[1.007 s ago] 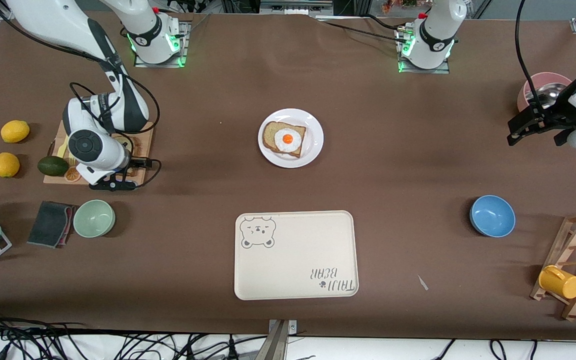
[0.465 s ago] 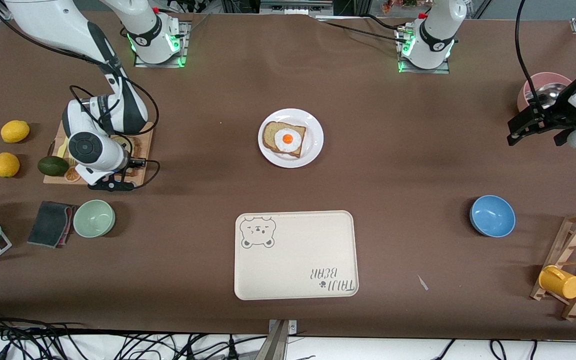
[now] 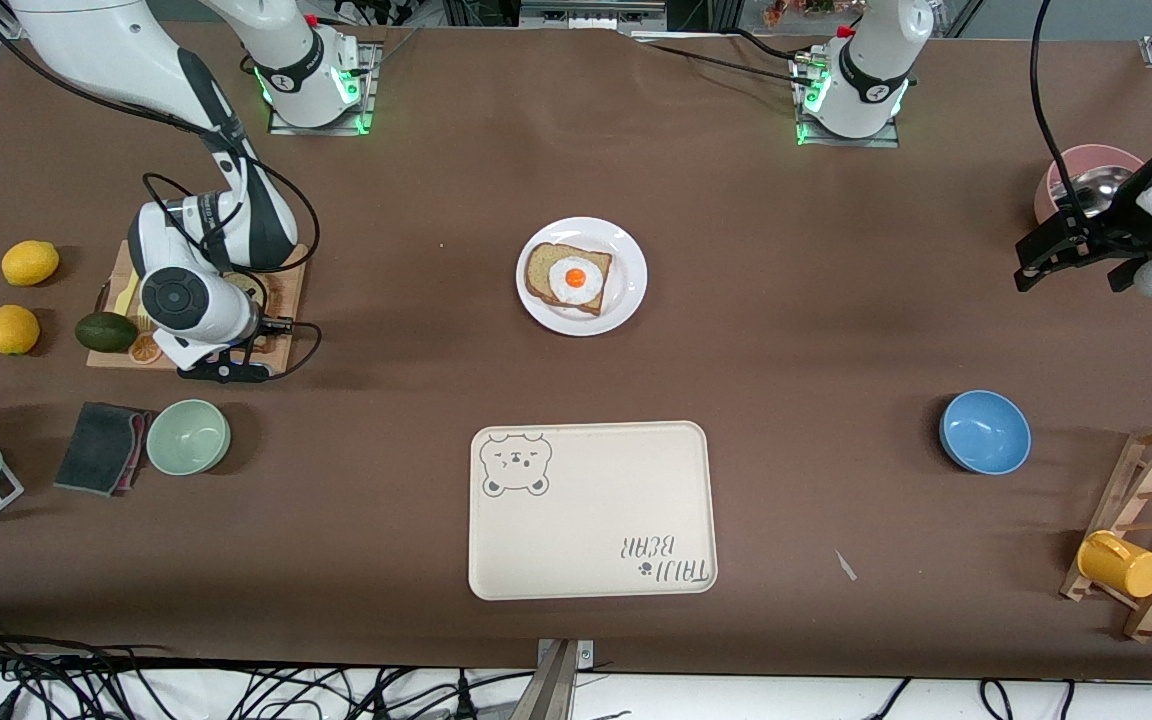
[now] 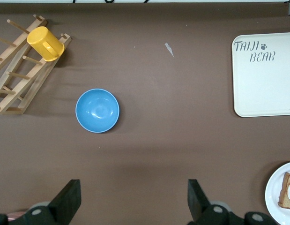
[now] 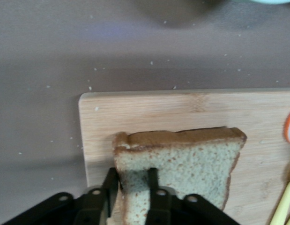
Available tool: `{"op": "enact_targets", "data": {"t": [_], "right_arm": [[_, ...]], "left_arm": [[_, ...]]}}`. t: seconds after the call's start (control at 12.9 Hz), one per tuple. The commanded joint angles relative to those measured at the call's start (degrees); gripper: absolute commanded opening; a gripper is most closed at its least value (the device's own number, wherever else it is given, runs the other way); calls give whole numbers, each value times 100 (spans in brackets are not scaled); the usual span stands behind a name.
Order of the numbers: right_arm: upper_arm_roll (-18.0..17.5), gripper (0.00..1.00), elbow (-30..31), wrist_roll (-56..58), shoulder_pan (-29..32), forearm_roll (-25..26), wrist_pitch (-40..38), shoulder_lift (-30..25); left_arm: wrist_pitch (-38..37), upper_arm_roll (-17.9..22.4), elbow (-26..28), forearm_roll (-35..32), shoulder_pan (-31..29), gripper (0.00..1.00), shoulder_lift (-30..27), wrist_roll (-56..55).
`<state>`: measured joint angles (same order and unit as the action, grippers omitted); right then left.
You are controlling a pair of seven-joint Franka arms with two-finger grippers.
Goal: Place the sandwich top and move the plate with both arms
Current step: 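Lower the right gripper and pinch the bread slice edge, then lift the bread slice with the right gripper toward the white plate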
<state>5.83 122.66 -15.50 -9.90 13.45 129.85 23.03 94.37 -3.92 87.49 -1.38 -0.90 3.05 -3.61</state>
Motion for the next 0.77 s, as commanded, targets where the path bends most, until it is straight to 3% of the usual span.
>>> {"op": "enact_targets", "data": {"t": [0.0,0.7], "right_arm": [[-38,0,-5,-111,32,79,14,35],[-47,0,-241,214,23,88,-353,-106]], "left_arm": [[-103,5,-188,-3,2,100,81,35],[-112,5,-188,-3,2,100,81,35]]}}
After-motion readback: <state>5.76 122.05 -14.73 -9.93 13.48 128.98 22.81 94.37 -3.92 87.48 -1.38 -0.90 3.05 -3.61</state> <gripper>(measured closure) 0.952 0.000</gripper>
